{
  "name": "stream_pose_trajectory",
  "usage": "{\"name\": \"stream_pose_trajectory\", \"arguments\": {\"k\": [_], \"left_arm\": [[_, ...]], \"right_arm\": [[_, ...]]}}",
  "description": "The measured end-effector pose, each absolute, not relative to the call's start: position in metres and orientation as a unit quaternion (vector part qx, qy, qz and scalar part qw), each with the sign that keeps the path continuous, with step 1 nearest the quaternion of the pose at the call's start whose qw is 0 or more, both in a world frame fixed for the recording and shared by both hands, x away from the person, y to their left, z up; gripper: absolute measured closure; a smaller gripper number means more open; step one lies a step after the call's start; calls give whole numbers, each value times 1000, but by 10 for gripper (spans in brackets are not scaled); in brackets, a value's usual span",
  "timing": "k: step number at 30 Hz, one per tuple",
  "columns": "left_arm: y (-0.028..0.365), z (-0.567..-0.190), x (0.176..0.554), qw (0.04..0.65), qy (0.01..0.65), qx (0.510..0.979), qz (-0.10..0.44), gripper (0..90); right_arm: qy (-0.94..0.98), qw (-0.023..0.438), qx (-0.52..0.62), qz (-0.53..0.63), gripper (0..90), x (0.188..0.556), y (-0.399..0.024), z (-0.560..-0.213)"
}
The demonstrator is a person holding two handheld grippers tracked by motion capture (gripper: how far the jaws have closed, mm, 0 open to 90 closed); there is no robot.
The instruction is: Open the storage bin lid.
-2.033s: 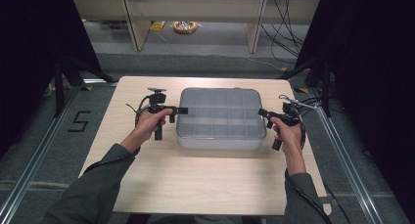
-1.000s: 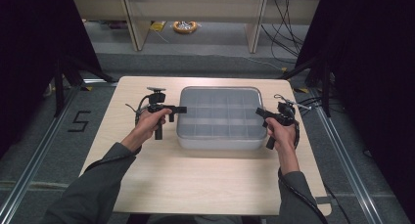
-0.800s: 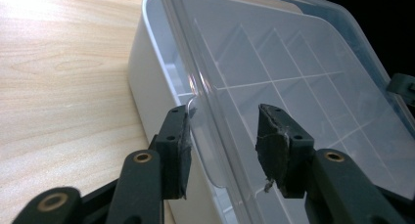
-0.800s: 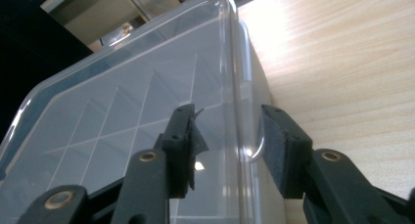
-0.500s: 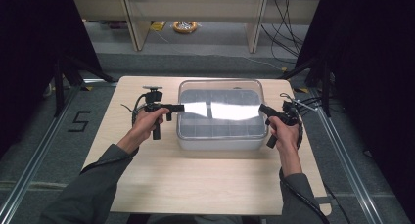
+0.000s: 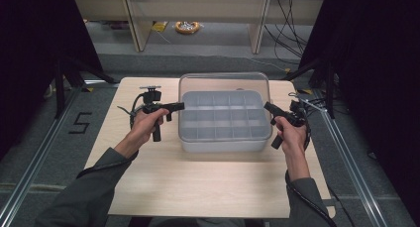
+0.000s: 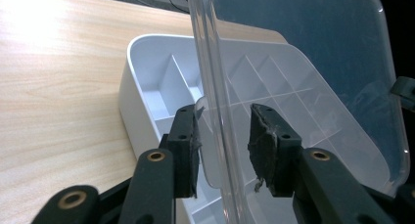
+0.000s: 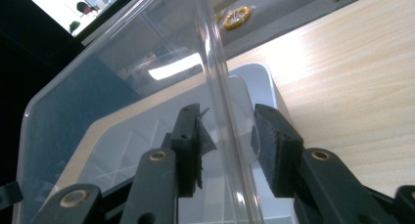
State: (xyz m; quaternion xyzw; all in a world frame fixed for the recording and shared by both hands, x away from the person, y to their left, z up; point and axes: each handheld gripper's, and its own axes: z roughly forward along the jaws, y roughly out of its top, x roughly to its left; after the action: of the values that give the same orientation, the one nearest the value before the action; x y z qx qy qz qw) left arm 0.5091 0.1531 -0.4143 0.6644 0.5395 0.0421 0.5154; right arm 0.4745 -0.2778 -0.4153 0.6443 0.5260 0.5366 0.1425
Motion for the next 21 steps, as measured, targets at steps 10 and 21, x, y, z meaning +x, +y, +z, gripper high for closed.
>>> {"name": "stream_pose_trajectory", "arguments": {"k": [10, 21], "left_arm": [[155, -401, 497, 528, 525, 666, 44, 642], [161, -396, 484, 535, 520, 663, 52, 649]], "right_arm": [[512, 134, 642, 555, 654, 461, -278, -397], [518, 134, 632, 560, 658, 444, -274, -390]]}}
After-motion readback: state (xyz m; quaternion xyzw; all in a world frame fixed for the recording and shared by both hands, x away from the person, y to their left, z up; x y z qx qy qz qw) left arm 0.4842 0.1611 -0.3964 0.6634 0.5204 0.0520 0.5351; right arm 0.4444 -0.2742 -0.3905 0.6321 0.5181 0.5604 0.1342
